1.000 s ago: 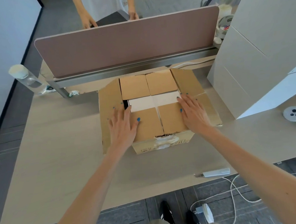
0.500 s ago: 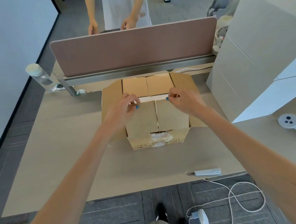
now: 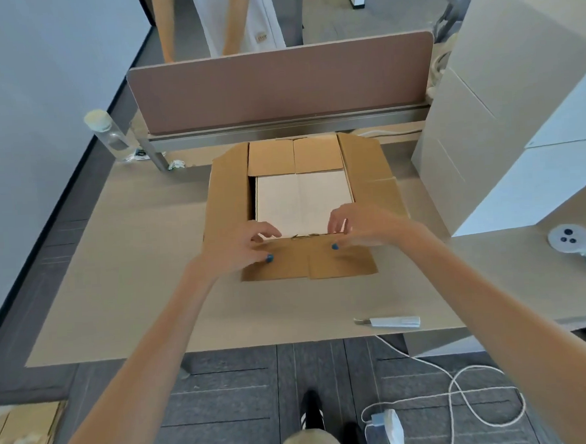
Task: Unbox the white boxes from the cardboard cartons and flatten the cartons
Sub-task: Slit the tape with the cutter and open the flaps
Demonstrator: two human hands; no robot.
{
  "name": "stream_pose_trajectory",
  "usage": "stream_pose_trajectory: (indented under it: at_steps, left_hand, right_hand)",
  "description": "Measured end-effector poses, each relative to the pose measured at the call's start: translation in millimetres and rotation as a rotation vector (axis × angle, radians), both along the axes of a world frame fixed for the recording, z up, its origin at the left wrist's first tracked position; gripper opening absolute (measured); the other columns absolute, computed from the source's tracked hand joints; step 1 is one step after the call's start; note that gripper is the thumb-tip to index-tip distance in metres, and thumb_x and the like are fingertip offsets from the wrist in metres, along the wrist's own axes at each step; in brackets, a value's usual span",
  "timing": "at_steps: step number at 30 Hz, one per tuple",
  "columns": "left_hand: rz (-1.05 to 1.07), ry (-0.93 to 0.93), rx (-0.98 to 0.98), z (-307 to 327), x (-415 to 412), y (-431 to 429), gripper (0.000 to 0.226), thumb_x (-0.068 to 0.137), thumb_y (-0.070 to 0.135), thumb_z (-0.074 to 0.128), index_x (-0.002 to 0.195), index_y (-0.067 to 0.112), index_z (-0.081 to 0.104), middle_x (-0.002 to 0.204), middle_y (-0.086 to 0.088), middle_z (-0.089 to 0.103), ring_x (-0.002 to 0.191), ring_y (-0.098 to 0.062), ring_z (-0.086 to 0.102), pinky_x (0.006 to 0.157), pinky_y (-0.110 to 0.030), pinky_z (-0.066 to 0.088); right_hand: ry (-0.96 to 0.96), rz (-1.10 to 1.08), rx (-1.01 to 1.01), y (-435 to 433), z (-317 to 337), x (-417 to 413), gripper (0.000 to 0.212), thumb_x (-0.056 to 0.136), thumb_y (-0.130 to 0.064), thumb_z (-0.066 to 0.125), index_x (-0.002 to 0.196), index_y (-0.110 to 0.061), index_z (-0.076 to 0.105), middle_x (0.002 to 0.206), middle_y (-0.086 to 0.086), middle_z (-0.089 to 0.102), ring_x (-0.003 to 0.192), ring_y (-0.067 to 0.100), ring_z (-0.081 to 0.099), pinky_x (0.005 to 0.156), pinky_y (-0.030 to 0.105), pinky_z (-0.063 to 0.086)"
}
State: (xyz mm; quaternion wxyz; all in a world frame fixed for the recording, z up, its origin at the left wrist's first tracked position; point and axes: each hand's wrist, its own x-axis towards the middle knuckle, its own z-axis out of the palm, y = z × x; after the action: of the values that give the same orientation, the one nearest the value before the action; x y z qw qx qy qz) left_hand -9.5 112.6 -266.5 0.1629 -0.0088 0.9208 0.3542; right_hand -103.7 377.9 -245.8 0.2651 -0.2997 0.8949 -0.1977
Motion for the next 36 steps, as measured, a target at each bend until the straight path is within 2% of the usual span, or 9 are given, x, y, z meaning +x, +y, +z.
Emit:
stream_pose_trajectory:
  at_steps: [4, 7, 10, 15, 18, 22, 29, 34, 36]
  left_hand:
    - [0.018, 0.079, -0.35, -28, 9, 10, 0.072, 0.081, 0.027, 0.079, 0.143, 0.038, 0.043, 0.155, 0.008, 0.031, 0.142, -0.021, 0.027, 0.114, -0.045, 0.024]
    - [0.04, 0.128, -0.499, -45, 9, 17, 0.093, 0.081, 0.033, 0.078, 0.154, 0.04, 0.021, 0.165, 0.007, 0.004, 0.151, -0.023, 0.002, 0.12, -0.045, 0.007]
    - [0.047, 0.176, -0.553, -62, 5, 20, 0.097, 0.083, 0.033, 0.076, 0.156, 0.039, 0.012, 0.166, 0.005, -0.005, 0.152, -0.024, -0.011, 0.121, -0.048, -0.001]
    - [0.067, 0.416, -0.65, -93, 4, 20, 0.09, 0.081, 0.024, 0.078, 0.154, 0.032, 0.027, 0.164, -0.004, 0.019, 0.151, -0.037, 0.007, 0.119, -0.056, 0.014]
    - [0.102, 0.482, -0.665, -104, 3, 21, 0.084, 0.083, 0.021, 0.075, 0.154, 0.033, 0.03, 0.163, -0.004, 0.022, 0.15, -0.037, 0.011, 0.118, -0.055, 0.019]
    - [0.142, 0.515, -0.694, -111, 0, 23, 0.078, 0.086, 0.021, 0.073, 0.152, 0.033, 0.033, 0.162, -0.004, 0.024, 0.149, -0.037, 0.016, 0.115, -0.052, 0.024]
    - [0.098, 0.432, -0.733, -102, -1, 23, 0.082, 0.084, 0.024, 0.076, 0.152, 0.029, 0.031, 0.161, -0.007, 0.026, 0.148, -0.039, 0.016, 0.115, -0.054, 0.024]
    - [0.001, 0.372, -0.723, -90, 5, 15, 0.089, 0.078, 0.036, 0.08, 0.15, 0.029, 0.028, 0.161, -0.004, 0.027, 0.15, -0.033, 0.016, 0.117, -0.056, 0.018]
    - [-0.005, 0.383, -0.709, -88, 10, 15, 0.082, 0.08, 0.039, 0.078, 0.149, 0.03, 0.034, 0.16, -0.001, 0.029, 0.15, -0.028, 0.021, 0.118, -0.055, 0.018]
  right_hand:
    - [0.222, 0.069, 0.056, 4, -40, 7, 0.068, 0.076, -0.039, 0.074, 0.136, -0.026, 0.043, 0.139, -0.005, 0.04, 0.129, 0.016, 0.036, 0.103, 0.036, 0.038]
    - [0.372, 0.113, 0.113, 5, -61, 9, 0.086, 0.081, -0.045, 0.07, 0.15, -0.026, 0.023, 0.159, -0.003, 0.014, 0.146, 0.016, 0.008, 0.115, 0.037, 0.019]
    - [0.474, 0.14, 0.143, 3, -79, 10, 0.089, 0.085, -0.046, 0.064, 0.153, -0.024, 0.012, 0.162, -0.001, 0.003, 0.149, 0.018, -0.001, 0.12, 0.036, 0.008]
    - [0.655, 0.114, 0.139, 2, -108, 13, 0.083, 0.089, -0.041, 0.062, 0.154, -0.021, 0.015, 0.161, 0.004, 0.01, 0.149, 0.023, 0.01, 0.12, 0.037, 0.012]
    - [0.78, 0.024, 0.04, -2, -126, 14, 0.076, 0.085, -0.029, 0.068, 0.15, -0.017, 0.03, 0.157, 0.008, 0.028, 0.144, 0.027, 0.028, 0.117, 0.04, 0.025]
    - [0.885, -0.021, -0.007, -8, -138, 12, 0.068, 0.085, -0.023, 0.068, 0.146, -0.016, 0.039, 0.152, 0.01, 0.037, 0.14, 0.027, 0.036, 0.113, 0.039, 0.032]
    - [0.749, -0.031, 0.026, -11, -127, 15, 0.076, 0.08, -0.024, 0.074, 0.146, -0.016, 0.038, 0.153, 0.01, 0.035, 0.141, 0.029, 0.034, 0.113, 0.041, 0.033]
    - [0.63, 0.095, 0.069, -1, -107, 13, 0.075, 0.087, -0.033, 0.067, 0.15, -0.019, 0.029, 0.159, 0.006, 0.021, 0.147, 0.025, 0.018, 0.118, 0.039, 0.018]
    - [0.623, 0.122, 0.011, 4, -100, 12, 0.068, 0.089, -0.035, 0.064, 0.147, -0.019, 0.034, 0.157, 0.004, 0.027, 0.146, 0.023, 0.022, 0.117, 0.038, 0.017]
